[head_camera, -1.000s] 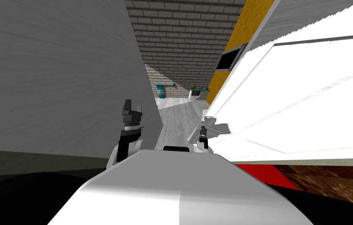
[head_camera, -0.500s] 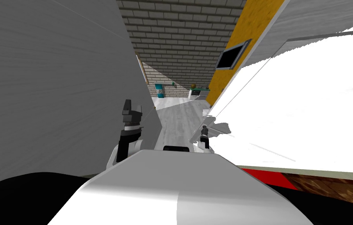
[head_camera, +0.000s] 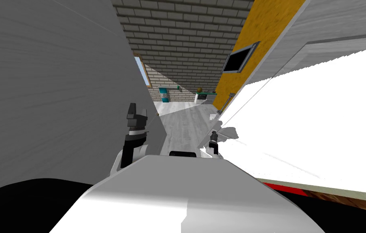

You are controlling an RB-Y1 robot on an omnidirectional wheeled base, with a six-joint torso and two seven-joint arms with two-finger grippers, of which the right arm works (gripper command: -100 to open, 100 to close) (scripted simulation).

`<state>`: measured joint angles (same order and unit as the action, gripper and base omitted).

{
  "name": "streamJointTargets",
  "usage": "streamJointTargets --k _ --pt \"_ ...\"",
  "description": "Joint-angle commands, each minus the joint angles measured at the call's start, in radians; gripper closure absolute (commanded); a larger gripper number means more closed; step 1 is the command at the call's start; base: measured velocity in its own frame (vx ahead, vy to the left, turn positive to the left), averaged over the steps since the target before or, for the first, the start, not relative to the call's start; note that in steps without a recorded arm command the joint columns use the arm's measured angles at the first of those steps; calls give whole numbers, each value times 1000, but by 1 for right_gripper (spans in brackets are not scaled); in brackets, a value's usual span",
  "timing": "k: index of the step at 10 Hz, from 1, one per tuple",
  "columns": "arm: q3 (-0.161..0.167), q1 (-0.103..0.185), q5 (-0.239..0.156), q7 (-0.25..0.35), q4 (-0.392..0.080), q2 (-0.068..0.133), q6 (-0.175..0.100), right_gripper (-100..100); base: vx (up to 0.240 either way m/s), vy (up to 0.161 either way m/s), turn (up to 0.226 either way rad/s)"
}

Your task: Push the door open

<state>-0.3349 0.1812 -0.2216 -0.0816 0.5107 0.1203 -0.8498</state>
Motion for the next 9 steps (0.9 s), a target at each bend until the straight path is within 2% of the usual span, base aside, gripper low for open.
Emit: streamJointTargets --k 1,2,4,6,7,9 --pt "-13 -22 -7 -7 45 5 17 100 142 -23 -24" --pt "-13 -22 -7 -7 45 5 17 100 47 -23 13" --pt "-45 -25 -27 -17 42 14 17 100 165 17 -51" --pt "-50 -26 -30 -19 42 15 17 100 136 -12 -37" --pt "-66 -27 -40 -24 40 20 17 100 139 6 -44" --pt "-87 -29 -53 -30 38 26 17 100 223 12 -67"
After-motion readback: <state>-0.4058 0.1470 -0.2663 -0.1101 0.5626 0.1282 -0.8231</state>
